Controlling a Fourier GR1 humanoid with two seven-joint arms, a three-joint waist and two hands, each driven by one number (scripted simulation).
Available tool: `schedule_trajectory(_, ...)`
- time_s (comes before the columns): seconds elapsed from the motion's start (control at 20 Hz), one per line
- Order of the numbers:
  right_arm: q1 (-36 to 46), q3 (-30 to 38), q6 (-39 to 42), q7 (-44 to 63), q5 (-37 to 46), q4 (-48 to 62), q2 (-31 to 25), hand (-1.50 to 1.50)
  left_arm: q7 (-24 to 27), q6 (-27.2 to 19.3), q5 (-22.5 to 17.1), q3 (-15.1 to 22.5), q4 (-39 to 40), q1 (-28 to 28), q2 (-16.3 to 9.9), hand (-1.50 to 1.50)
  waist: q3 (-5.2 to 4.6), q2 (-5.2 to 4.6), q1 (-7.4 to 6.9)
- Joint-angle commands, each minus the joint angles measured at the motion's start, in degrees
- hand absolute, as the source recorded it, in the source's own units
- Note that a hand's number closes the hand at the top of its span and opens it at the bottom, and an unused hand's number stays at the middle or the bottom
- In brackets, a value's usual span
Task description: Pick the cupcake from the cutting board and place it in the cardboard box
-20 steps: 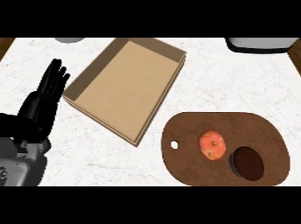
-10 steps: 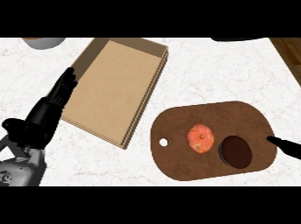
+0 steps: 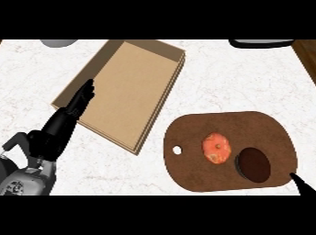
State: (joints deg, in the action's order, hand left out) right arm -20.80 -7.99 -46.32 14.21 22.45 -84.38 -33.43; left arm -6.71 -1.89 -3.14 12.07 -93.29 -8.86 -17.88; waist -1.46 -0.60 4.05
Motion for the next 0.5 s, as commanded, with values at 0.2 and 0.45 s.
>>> schedule_trajectory(0.2, -6.72, -8.11, 4.76, 19.68, 11.27, -10.77, 1.81, -1.5, 0.17, 1.68, 0.71, 2.21, 0.05, -1.27, 0.29, 0.0, 0.19, -0.25, -3.09)
schedule_trajectory(0.45, -6.11, -12.35, 10.45, 34.64, 17.96, -20.98, 5.29, -1.5, -0.57, 1.89, 0.81, 3.82, 0.27, -1.66, 1.74, 0.0, 0.48, -0.03, -4.35)
